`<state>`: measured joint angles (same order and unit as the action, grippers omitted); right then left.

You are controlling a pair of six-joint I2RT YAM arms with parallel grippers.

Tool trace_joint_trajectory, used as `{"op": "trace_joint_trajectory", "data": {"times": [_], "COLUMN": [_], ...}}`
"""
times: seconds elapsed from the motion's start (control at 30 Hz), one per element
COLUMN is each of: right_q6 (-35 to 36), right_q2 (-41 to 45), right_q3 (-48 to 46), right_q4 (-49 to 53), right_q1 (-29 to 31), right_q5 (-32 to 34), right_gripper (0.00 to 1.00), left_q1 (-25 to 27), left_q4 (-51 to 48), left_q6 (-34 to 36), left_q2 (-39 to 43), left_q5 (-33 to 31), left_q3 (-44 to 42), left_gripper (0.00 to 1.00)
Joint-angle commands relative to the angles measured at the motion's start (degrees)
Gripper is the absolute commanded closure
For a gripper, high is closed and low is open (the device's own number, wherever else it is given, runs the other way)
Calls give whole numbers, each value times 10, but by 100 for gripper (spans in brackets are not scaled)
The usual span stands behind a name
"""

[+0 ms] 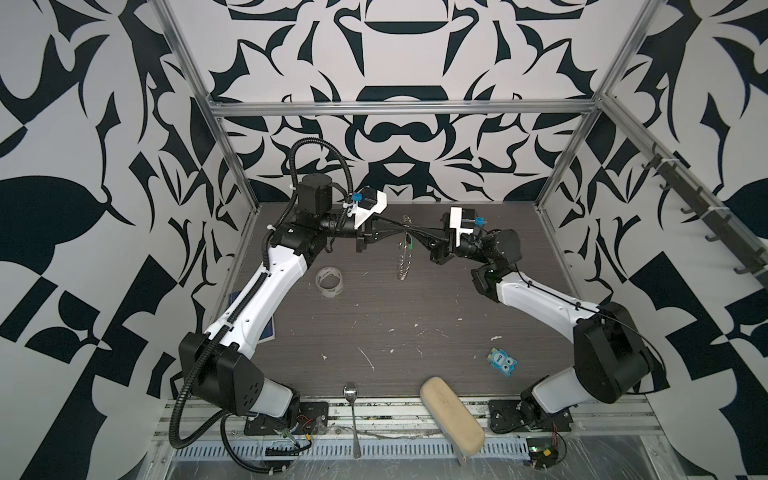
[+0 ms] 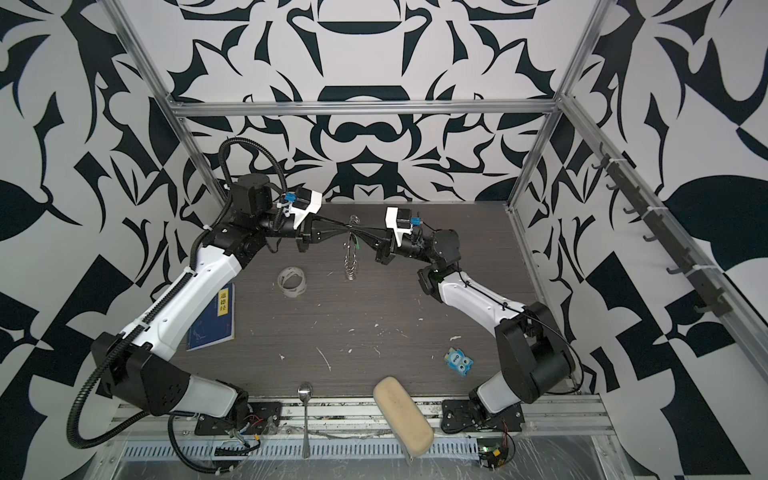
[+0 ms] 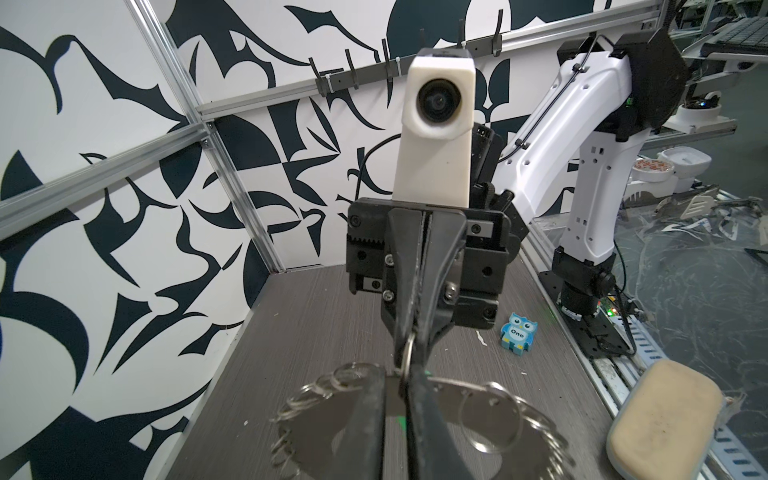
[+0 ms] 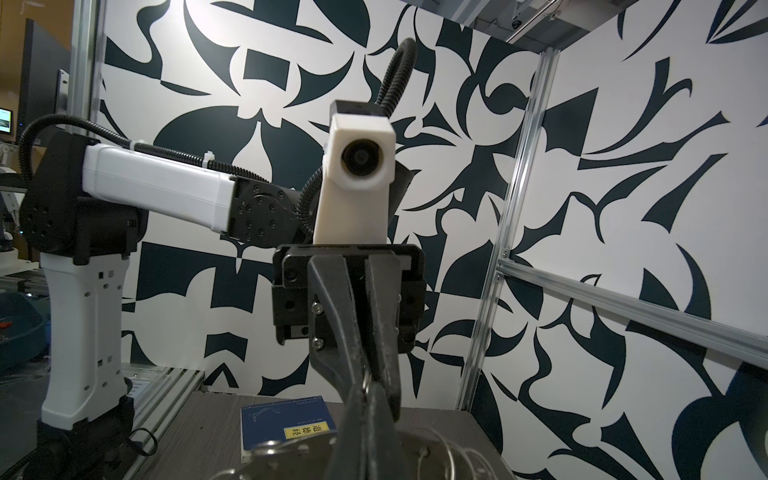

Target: Remove the keys from the keyring

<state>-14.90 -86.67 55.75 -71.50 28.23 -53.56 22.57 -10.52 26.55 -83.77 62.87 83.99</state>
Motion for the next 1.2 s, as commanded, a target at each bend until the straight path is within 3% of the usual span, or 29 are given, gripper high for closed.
{"op": "trace_joint_trajectory", "data": {"times": [0.0, 0.1, 0.23, 0.4, 0.43, 0.47, 0.5, 0.63, 0.87, 1.17], "right_q6": [0, 0, 0, 13, 13, 13, 14, 16, 67, 74], "right_q2": [15, 13, 12, 20, 21, 25, 30, 51, 91, 83], "right_q3": [34, 36, 36, 28, 25, 18, 12, -10, -50, -71], "right_q4": [-36, -35, -31, -8, -6, -4, -3, 5, 69, 79], "right_q1": [6, 6, 9, 8, 9, 7, 6, -9, -15, -8], "right_q5": [-2, -3, -5, -10, -8, -2, 4, 15, 22, 33], "right_gripper": [100, 100, 100, 100, 96, 79, 69, 57, 55, 56], "left_q1": [0, 0, 0, 0, 0, -1, 0, 0, 0, 0], "left_q4": [-7, -8, -11, -6, -4, -5, -4, 5, 11, 18], "left_q6": [-3, -1, 5, 35, 40, 47, 55, 77, 61, 47], "left_q2": [-3, -3, -2, 15, 19, 22, 26, 40, 38, 37], "left_q5": [3, 4, 4, -16, -22, -27, -31, -46, -41, -40], "left_q3": [15, 14, 13, 0, -2, -5, -9, -27, -27, -26], "left_gripper": [85, 84, 100, 100, 100, 100, 100, 100, 100, 100]}}
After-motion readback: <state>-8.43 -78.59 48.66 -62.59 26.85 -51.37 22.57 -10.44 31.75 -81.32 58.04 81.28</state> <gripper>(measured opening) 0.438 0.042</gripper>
